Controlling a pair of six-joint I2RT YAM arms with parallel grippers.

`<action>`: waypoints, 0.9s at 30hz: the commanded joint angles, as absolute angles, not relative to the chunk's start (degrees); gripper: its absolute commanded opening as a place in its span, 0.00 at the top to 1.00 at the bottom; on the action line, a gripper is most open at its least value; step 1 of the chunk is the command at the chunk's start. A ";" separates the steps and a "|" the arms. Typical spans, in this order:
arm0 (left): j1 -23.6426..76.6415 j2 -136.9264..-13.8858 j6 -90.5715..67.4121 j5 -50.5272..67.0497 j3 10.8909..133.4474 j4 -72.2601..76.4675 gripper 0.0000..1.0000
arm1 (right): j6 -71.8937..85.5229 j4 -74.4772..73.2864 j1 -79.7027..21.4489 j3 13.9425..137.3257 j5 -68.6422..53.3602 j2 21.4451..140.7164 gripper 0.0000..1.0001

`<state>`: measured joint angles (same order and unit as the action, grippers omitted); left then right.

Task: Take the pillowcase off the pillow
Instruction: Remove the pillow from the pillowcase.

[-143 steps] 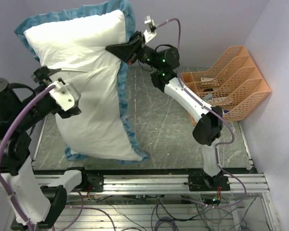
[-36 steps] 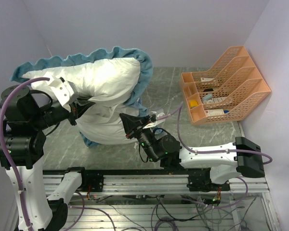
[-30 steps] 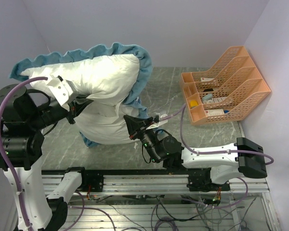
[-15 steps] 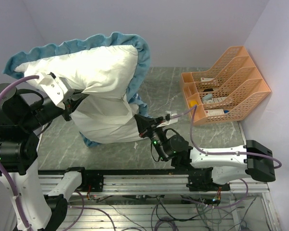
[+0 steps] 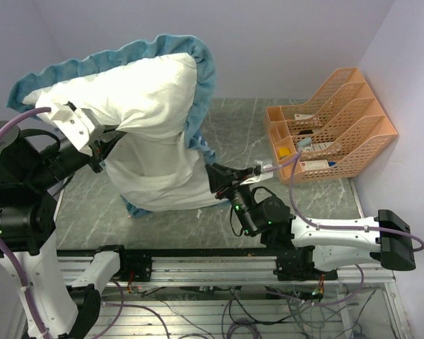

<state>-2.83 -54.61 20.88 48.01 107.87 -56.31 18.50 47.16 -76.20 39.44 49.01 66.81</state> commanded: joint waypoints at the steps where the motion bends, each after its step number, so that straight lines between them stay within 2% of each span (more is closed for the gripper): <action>1: -5.32 -53.52 19.48 49.70 108.04 -46.78 0.93 | 3.43 55.03 -81.50 44.56 49.24 65.18 0.49; 6: -8.06 -53.48 17.97 49.13 106.18 -44.59 0.93 | -9.50 55.42 -89.90 54.58 43.86 70.68 0.22; 9: -9.55 -53.37 17.37 49.23 105.12 -43.99 0.93 | -8.11 47.52 -90.80 61.08 34.68 73.83 0.12; 15: -11.66 -53.28 16.71 52.56 104.58 -44.81 0.93 | -1.85 27.40 -84.51 78.95 22.48 86.03 0.06; 18: -12.40 -53.11 16.96 53.94 105.12 -45.27 0.93 | 2.03 23.26 -78.87 83.53 20.24 90.55 0.05; 23: -13.41 -53.17 18.41 56.07 106.98 -47.60 0.93 | -10.08 25.75 -77.10 86.39 33.35 96.37 0.01; 27: -14.54 -53.03 17.69 58.63 107.18 -47.47 0.93 | -20.39 34.21 -76.87 85.54 42.35 99.80 0.00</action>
<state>-13.26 -53.95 18.13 53.23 104.40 -50.94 -9.08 28.23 -77.01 84.68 31.97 97.25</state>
